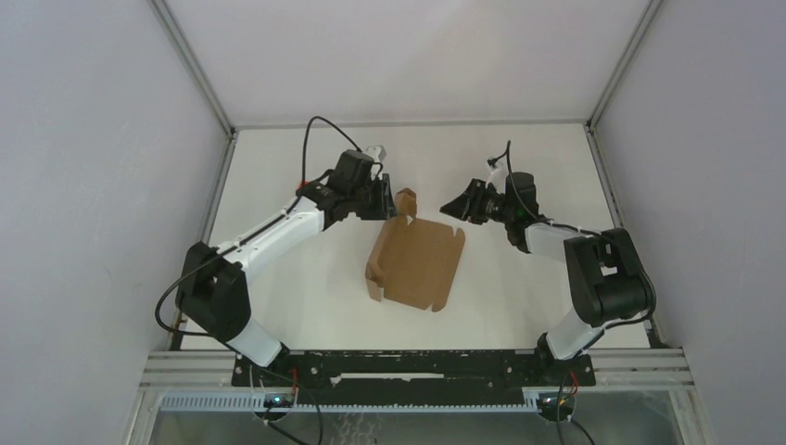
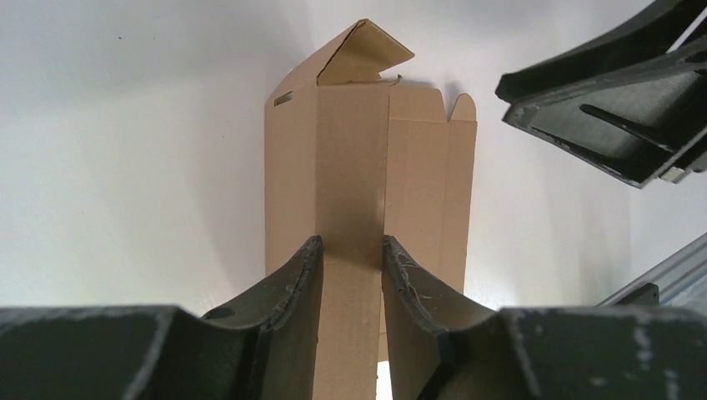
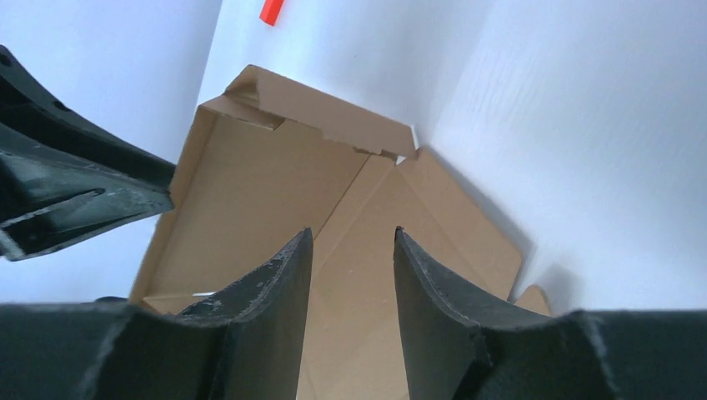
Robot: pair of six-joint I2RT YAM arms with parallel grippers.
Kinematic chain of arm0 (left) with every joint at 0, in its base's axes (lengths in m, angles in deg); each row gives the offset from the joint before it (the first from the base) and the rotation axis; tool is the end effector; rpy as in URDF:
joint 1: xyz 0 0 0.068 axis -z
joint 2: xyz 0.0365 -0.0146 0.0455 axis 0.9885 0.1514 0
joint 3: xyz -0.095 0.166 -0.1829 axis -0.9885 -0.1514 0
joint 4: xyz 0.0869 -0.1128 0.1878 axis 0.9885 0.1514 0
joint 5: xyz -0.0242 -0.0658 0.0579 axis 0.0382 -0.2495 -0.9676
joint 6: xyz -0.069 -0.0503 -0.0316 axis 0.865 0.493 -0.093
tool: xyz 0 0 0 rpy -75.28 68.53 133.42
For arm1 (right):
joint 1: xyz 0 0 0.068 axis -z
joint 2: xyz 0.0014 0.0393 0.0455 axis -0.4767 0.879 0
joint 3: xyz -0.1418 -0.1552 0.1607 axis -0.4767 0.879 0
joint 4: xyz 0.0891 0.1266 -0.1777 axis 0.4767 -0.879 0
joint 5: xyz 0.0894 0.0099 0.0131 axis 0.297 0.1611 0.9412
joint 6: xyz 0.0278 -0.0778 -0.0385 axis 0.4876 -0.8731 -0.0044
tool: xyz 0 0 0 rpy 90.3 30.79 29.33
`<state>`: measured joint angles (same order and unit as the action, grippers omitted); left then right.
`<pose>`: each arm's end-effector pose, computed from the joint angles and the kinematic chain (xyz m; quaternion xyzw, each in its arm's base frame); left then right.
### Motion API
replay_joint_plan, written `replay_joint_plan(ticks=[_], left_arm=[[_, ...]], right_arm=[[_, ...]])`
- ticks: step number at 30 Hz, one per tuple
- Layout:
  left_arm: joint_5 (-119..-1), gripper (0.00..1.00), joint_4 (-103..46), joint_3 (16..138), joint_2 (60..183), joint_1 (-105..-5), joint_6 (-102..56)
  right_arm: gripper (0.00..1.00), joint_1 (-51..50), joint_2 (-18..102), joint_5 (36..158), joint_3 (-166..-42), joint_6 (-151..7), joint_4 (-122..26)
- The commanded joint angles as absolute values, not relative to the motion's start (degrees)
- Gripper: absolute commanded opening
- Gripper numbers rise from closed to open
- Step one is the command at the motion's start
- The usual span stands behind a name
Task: Fold the paper box
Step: Fold the paper box at the center of the board.
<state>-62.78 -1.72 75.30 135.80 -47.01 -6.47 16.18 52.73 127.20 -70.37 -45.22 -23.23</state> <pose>0.2901 -0.2074 0.2450 0.0695 0.9175 -0.2397 0.3097 0.3201 0.1211 0.1823 -0.0222 0.8175 0.4506 0.3581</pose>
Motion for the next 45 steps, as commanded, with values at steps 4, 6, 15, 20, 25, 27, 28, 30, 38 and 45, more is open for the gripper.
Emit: replay_joint_plan(ticks=[4, 6, 15, 20, 25, 27, 28, 30, 38, 45], left_arm=[[-64.6, 0.35, 6.0, 78.3, 139.8, -45.8, -10.3], [-64.7, 0.35, 6.7, 78.7, 140.2, -45.6, -10.6], [-66.2, 0.35, 9.3, 80.0, 141.8, -44.9, -12.0], [-66.7, 0.35, 10.2, 80.6, 142.8, -44.7, -12.7], [-67.2, 0.34, 10.8, 80.8, 143.2, -44.5, -13.2], [-67.5, 0.34, 10.9, 80.9, 143.2, -44.4, -13.4], [-67.6, 0.34, 11.1, 81.0, 143.2, -44.3, -13.6], [-68.1, 0.34, 11.6, 81.3, 143.5, -44.2, -13.7], [-68.2, 0.34, 12.6, 82.4, 144.4, -44.0, -14.5], [-69.0, 0.33, 14.2, 83.8, 145.5, -43.7, -15.0]], right_arm=[[0.48, 16.0, 59.7, 129.2, -73.9, -52.1, -9.9], [0.47, 15.8, 61.6, 129.7, -74.7, -53.3, -7.5], [0.48, 15.2, 67.7, 131.4, -80.9, -54.7, -5.5], [0.48, 13.2, 69.5, 132.3, -84.9, -57.3, -8.8], [0.48, 12.0, 70.8, 134.2, -85.9, -58.3, -9.5], [0.47, 11.8, 71.4, 135.3, -85.9, -58.2, -9.2], [0.47, 11.7, 71.8, 135.4, -85.8, -58.1, -9.2], [0.47, 11.5, 72.3, 136.1, -85.9, -58.0, -9.0], [0.44, 10.8, 73.8, 137.2, -86.2, -57.7, -8.4], [0.45, 12.7, 74.9, 139.0, -86.4, -54.2, -5.5]])
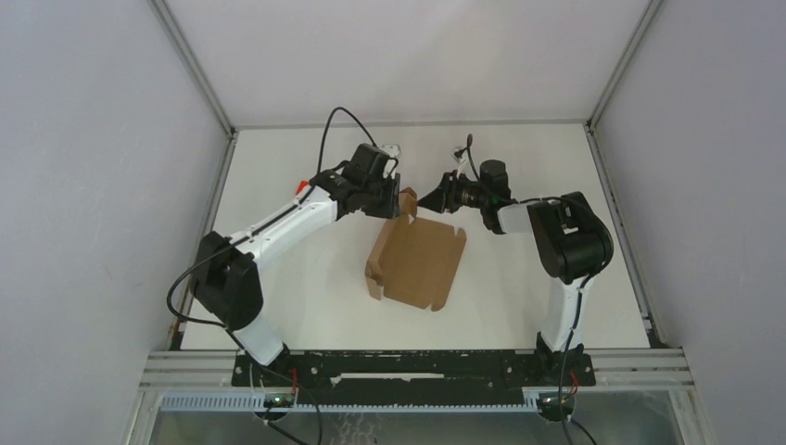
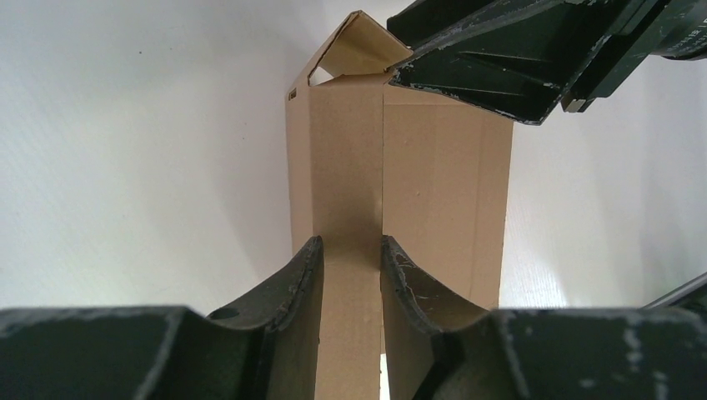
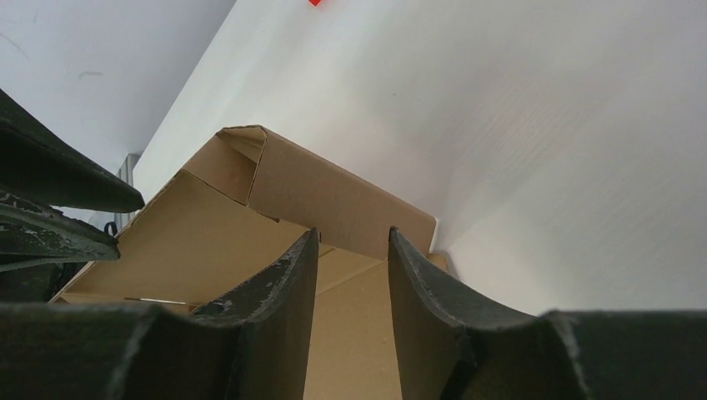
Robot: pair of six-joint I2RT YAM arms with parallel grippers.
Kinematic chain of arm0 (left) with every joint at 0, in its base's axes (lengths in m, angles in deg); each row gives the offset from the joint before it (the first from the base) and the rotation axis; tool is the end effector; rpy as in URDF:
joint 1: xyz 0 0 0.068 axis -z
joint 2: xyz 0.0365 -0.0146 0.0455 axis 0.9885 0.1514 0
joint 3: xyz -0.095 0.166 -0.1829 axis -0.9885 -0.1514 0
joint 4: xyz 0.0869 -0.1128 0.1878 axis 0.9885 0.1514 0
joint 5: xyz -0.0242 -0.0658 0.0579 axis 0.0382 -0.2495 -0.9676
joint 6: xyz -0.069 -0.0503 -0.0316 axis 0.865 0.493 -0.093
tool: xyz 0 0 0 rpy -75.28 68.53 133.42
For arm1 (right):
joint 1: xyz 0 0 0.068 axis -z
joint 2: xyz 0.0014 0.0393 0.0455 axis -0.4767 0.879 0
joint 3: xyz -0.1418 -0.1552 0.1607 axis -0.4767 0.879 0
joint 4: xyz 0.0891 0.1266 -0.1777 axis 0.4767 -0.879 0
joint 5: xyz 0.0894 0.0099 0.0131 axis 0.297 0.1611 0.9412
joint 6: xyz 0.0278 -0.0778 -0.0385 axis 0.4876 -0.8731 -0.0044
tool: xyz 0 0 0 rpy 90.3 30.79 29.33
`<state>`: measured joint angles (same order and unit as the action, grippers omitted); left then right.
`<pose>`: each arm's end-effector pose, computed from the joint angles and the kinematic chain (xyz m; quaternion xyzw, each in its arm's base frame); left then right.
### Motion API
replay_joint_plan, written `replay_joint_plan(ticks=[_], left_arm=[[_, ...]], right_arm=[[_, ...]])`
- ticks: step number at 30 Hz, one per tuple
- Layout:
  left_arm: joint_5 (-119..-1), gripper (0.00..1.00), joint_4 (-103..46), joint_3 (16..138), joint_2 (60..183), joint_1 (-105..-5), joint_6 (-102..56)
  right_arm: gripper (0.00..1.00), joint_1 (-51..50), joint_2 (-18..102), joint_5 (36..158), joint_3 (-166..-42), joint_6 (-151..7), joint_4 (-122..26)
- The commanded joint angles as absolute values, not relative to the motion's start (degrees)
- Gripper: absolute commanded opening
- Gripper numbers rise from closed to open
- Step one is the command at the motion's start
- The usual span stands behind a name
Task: Fold the paper box
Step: Fold the paper box at the center of the board.
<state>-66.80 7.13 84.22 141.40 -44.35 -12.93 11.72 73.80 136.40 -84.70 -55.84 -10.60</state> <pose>0.2955 -0.2250 0.2462 0.1306 0.9296 -0.1796 0.2943 0.3761 0.1757 0.1577 -0.1891 0.7599 0.4874 0.3863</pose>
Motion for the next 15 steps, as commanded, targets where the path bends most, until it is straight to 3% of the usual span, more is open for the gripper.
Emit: replay_joint_plan(ticks=[1, 7, 15], left_arm=[[-70.0, 0.33, 14.5, 84.0, 145.7, -43.6, -15.1], [-71.3, 0.33, 15.5, 84.9, 147.0, -43.0, -15.4], [-73.1, 0.33, 16.8, 86.2, 148.5, -42.1, -15.6]], right_arm=[[0.45, 13.0, 75.0, 139.8, -86.5, -53.1, -4.8], [0.45, 15.4, 76.8, 144.3, -87.7, -45.5, -0.2], [0.45, 15.6, 79.6, 146.4, -93.3, -44.9, -5.1]])
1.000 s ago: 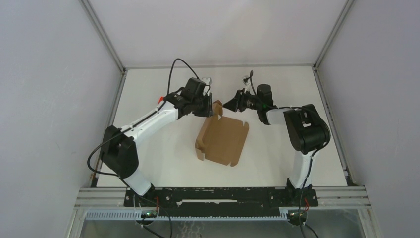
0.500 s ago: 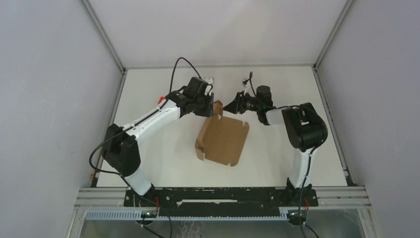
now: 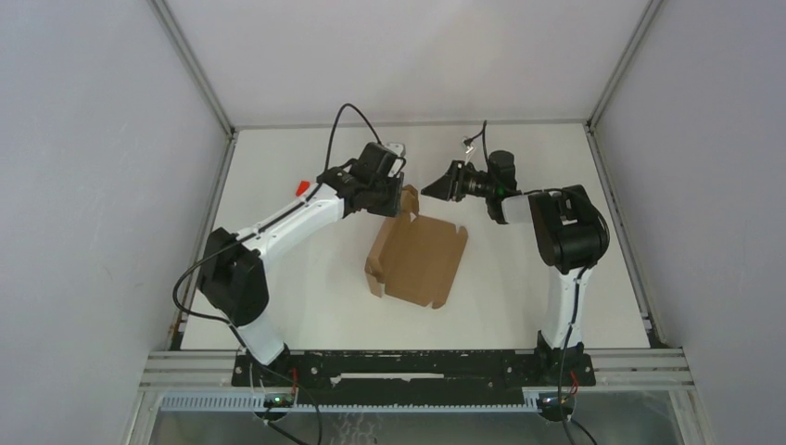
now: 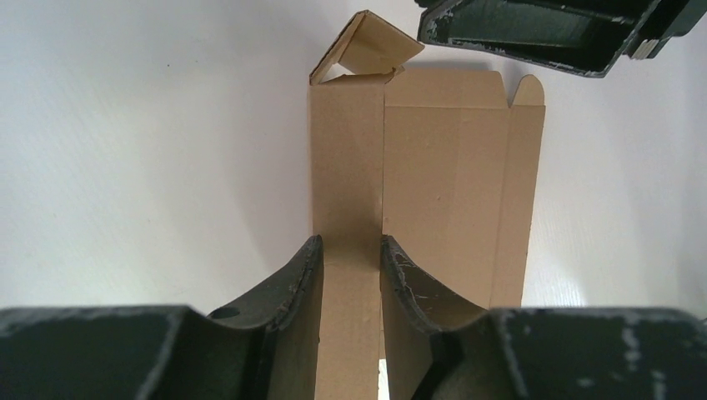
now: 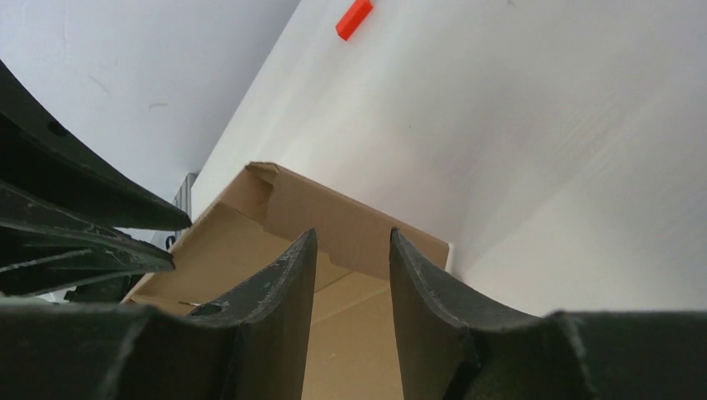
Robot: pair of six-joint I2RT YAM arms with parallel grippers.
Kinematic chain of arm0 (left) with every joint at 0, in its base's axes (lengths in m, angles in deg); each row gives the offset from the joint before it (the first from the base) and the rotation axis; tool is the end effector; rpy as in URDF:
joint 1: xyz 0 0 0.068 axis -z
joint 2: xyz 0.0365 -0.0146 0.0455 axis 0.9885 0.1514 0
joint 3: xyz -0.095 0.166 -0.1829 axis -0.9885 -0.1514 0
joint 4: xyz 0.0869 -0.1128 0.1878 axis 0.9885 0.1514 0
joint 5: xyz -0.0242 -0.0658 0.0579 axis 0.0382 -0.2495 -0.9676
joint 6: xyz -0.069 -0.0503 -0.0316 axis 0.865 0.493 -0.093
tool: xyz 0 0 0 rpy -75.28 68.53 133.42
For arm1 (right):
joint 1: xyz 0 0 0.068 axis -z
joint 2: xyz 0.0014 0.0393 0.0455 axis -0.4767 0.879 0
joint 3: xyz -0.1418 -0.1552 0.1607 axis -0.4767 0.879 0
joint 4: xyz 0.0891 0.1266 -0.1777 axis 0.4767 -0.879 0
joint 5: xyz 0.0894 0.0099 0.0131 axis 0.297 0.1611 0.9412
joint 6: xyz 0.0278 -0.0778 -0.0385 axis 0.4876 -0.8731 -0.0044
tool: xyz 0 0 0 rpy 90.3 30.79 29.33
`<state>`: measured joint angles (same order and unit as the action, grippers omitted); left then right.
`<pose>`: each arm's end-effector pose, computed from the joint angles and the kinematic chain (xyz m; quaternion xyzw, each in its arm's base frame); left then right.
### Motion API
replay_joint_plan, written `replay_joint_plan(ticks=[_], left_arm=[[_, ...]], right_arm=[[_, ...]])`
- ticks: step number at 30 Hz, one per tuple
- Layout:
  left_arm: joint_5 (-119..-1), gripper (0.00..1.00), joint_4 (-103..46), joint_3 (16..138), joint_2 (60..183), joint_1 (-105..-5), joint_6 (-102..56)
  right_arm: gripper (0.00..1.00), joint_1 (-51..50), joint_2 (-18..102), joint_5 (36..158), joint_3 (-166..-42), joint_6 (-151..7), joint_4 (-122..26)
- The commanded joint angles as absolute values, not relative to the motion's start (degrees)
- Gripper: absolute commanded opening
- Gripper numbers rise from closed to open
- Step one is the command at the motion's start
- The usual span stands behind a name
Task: Fold the paper box
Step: Fold the paper box at the center of the board.
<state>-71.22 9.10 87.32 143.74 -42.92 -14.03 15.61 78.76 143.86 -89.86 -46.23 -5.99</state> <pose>0.2998 -0.2322 0.2459 0.1387 0.9318 -0.1439 0.3029 0.4009 0.1598 0.1613 -0.1549 0.7411 0.5451 0.3601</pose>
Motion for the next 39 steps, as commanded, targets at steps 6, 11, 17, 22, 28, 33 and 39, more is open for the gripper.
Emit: replay_joint_plan(ticks=[6, 11, 17, 22, 28, 33, 39], left_arm=[[-75.1, 0.33, 19.0, 88.2, 149.9, -41.2, -16.0], [-76.0, 0.33, 20.0, 89.3, 150.6, -40.8, -16.2], [-77.2, 0.33, 21.2, 90.8, 151.1, -40.1, -16.4], [-77.8, 0.33, 22.2, 91.5, 150.9, -39.7, -16.5], [-78.1, 0.33, 22.5, 92.2, 150.6, -39.4, -16.6], [-78.1, 0.33, 22.9, 93.0, 150.9, -39.1, -16.6], [-78.4, 0.33, 23.4, 93.8, 151.1, -38.7, -16.6]], right_arm=[[0.46, 15.4, 81.5, 148.2, -96.1, -45.8, -7.2], [0.46, 15.4, 83.2, 150.3, -97.2, -45.0, -6.9], [0.43, 14.4, 85.0, 151.8, -97.9, -43.4, -5.3], [0.43, 14.0, 85.6, 151.0, -99.1, -43.6, -6.0], [0.44, 14.2, 86.8, 151.1, -103.3, -43.6, -8.4], [0.44, 14.3, 88.3, 151.9, -106.2, -44.5, -10.7], [0.44, 14.3, 90.1, 151.9, -107.2, -43.5, -10.8]])
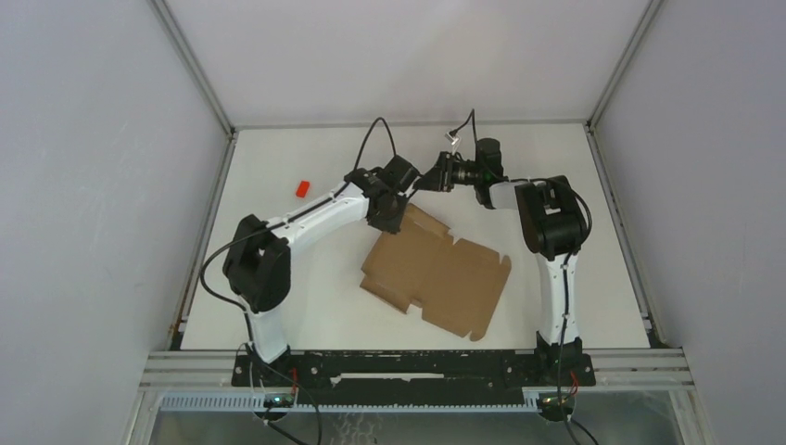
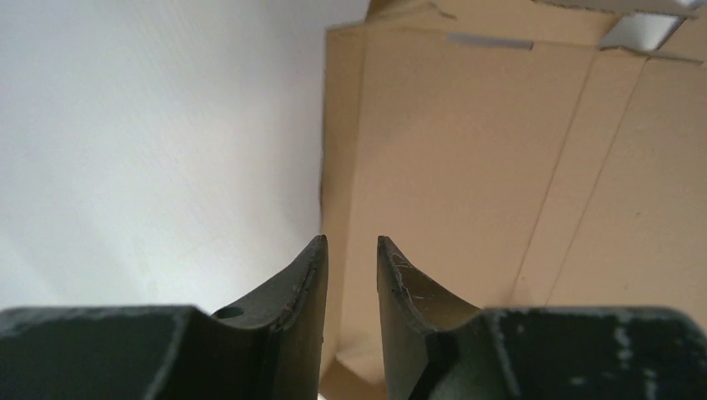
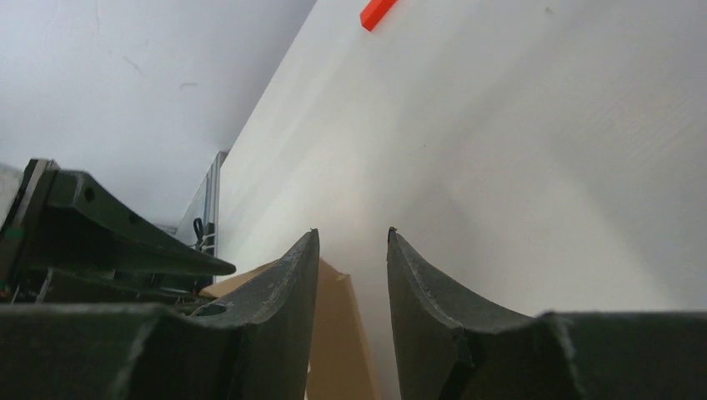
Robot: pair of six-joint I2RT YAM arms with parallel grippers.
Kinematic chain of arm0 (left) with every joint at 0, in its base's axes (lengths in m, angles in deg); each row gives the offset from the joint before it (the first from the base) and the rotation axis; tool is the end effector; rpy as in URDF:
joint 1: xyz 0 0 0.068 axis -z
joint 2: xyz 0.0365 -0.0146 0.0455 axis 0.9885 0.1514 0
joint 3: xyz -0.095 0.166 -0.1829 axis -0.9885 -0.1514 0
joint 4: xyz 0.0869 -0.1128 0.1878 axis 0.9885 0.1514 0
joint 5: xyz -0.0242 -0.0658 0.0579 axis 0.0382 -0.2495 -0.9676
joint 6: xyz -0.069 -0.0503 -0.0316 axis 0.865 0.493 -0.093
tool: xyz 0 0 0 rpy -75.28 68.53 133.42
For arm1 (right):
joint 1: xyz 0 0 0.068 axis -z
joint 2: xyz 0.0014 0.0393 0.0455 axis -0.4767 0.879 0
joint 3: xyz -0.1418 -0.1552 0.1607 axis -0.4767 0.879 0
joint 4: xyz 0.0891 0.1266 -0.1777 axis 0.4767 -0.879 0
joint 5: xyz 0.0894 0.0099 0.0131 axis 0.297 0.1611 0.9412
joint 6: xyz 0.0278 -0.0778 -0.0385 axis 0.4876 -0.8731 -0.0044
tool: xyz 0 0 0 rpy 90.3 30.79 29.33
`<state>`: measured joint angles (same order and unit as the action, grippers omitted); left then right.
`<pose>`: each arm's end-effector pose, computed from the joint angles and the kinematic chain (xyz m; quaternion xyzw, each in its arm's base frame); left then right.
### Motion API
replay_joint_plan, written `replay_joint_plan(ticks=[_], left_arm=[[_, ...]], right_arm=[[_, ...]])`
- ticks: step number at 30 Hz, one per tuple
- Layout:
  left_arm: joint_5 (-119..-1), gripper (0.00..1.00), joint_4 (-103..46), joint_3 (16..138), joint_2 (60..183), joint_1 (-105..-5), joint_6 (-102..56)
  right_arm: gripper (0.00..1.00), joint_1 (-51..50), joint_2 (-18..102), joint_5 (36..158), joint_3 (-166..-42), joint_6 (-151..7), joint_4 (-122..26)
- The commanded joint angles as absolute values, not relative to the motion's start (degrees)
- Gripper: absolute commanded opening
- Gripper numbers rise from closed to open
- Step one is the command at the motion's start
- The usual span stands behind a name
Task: Fold the paper box
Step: Fold the paper box at the center of the board.
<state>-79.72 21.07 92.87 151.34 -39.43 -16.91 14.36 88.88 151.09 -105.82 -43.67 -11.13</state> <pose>0.2933 -0.2412 0.2121 0.1836 0.9541 -0.0234 0.2354 0.4386 0.1845 0.1585 -0.1870 0.7224 0.5885 0.3111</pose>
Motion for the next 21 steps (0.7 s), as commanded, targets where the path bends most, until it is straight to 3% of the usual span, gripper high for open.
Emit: replay_joint_plan(ticks=[1, 6, 14, 21], left_arm=[[-78.4, 0.33, 23.5, 93.8, 151.0, -38.7, -16.7], [-78.8, 0.32, 24.0, 93.9, 150.9, -38.7, -16.9], [-77.9, 0.33, 21.4, 89.8, 147.8, -41.4, -17.0], [-73.4, 0.32, 15.7, 78.8, 140.4, -50.1, -16.8]], right_arm=[[0.44, 14.3, 90.3, 152.1, -107.2, -43.2, -10.7], [0.44, 15.4, 88.9, 150.8, -107.1, -45.3, -18.5], [0.46, 15.6, 81.1, 136.5, -110.4, -67.1, -56.9], [0.46, 15.5, 79.1, 135.2, -108.1, -70.1, -63.5]])
